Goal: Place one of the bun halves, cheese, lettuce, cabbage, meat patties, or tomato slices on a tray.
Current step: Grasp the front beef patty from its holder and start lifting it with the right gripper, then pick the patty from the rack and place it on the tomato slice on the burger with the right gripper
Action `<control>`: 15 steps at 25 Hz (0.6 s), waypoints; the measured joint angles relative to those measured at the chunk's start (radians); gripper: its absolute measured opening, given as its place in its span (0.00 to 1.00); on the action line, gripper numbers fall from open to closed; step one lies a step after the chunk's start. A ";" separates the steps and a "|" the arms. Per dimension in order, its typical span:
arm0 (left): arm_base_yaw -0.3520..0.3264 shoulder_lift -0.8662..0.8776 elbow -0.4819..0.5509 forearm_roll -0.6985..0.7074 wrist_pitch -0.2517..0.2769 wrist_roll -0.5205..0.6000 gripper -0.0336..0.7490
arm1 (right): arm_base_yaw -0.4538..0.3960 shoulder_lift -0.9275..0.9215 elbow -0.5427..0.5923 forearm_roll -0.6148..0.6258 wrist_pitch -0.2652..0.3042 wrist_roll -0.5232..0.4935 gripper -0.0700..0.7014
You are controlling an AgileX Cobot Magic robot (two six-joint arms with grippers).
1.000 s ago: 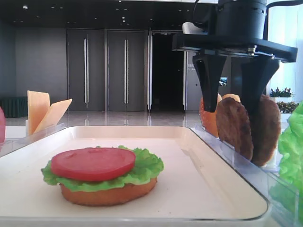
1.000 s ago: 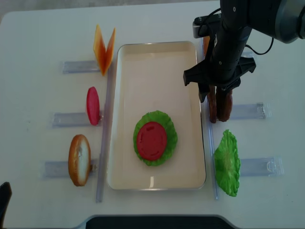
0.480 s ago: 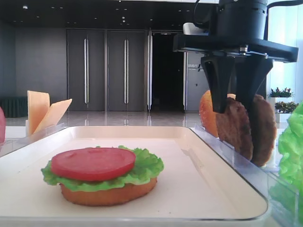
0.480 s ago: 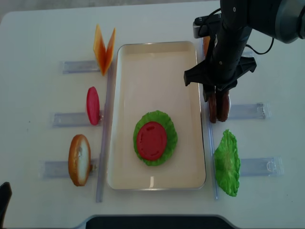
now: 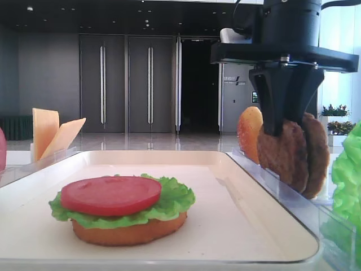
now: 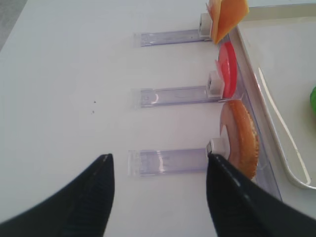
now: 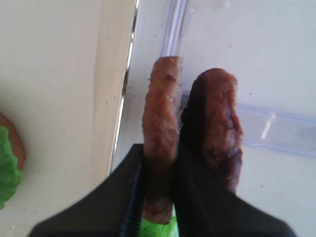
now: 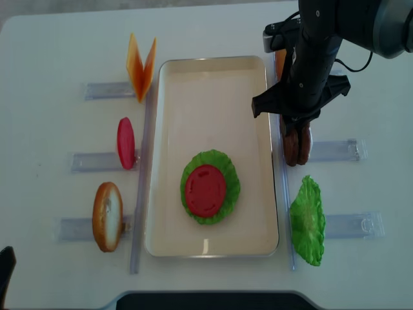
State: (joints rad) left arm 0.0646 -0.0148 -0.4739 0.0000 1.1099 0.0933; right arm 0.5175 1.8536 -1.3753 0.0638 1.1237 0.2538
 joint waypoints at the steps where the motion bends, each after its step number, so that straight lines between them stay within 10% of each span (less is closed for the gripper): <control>1: 0.000 0.000 0.000 0.000 0.000 0.000 0.62 | 0.000 -0.001 0.000 0.000 0.000 0.000 0.28; 15: 0.000 0.000 0.000 0.000 0.000 0.000 0.62 | 0.000 -0.206 0.002 0.000 0.019 0.000 0.28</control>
State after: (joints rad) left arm 0.0646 -0.0148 -0.4739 0.0000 1.1099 0.0933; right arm 0.5175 1.6472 -1.3737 0.0638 1.1428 0.2538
